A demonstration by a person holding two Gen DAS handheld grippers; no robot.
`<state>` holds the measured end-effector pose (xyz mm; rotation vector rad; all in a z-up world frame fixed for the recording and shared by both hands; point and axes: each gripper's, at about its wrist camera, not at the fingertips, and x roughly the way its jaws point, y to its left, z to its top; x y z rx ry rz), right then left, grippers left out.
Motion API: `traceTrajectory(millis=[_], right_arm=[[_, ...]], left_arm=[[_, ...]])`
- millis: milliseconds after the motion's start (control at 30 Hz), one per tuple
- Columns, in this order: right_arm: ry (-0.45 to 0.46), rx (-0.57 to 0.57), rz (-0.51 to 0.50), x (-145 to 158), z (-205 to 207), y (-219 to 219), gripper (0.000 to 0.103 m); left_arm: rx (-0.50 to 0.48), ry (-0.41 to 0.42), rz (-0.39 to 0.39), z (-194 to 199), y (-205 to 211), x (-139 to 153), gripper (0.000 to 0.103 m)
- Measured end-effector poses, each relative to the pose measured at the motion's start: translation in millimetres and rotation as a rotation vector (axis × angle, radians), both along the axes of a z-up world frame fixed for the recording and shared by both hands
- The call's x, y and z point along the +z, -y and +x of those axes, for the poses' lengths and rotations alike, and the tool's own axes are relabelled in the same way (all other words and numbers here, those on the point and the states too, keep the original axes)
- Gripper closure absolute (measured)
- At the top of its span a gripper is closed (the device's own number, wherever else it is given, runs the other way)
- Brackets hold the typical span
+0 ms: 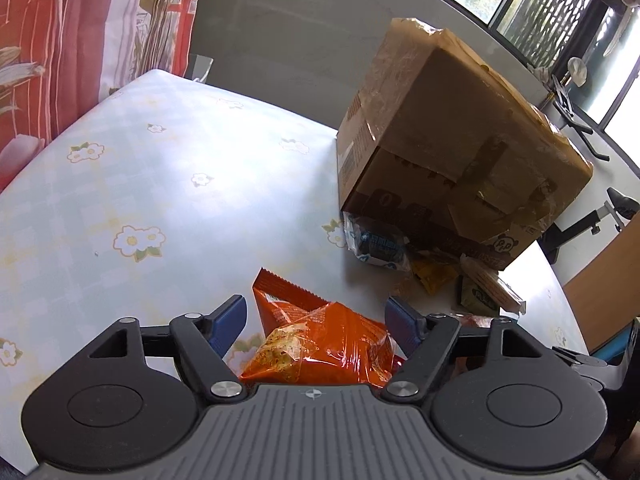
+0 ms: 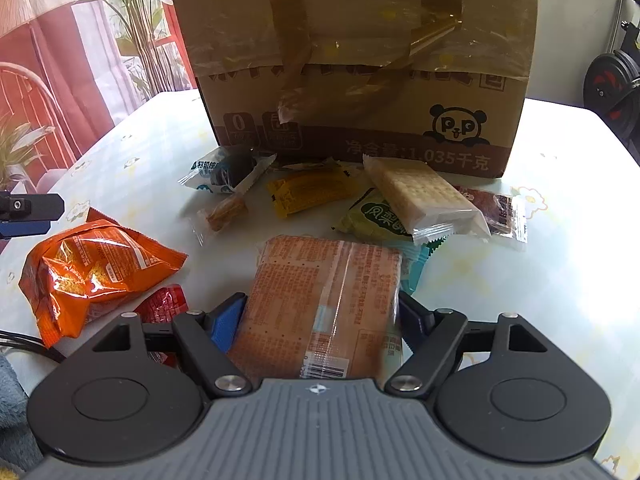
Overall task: Organize snacks
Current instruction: 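Hold the orange chip bag in the left tool while the right tool grasps the biscuit packet, then carry both packets over the lined box and open both tools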
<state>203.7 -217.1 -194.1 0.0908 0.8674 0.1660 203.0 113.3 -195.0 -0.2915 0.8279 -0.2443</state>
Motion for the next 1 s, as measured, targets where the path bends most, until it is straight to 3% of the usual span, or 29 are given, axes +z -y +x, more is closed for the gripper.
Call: traceTrajectory(millis=[267, 400, 433, 567, 700, 1000], right_arm=[[0.009, 0.0, 0.008, -1, -1, 1, 0.024], [0.014, 0.001, 0.011, -2, -2, 0, 0.024], [0.015, 0.001, 0.012, -2, -2, 1, 0.024], [0.009, 0.005, 0.02, -1, -2, 1, 0.024], [0.028, 0.033, 0.117, 8, -5, 4, 0.026], [0.223, 0.096, 0.126, 56, -5, -1, 0.026]], left_arm=[[-0.08, -0.117, 0.054, 8, 19, -27, 0.021], [-0.072, -0.143, 0.006, 11, 16, -34, 0.025], [-0.077, -0.133, 0.001, 10, 15, -33, 0.032], [-0.064, -0.091, 0.04, 6, 15, -23, 0.04], [-0.037, -0.011, 0.002, 3, 5, 1, 0.04], [-0.045, 0.172, 0.026, 5, 9, 67, 0.04]])
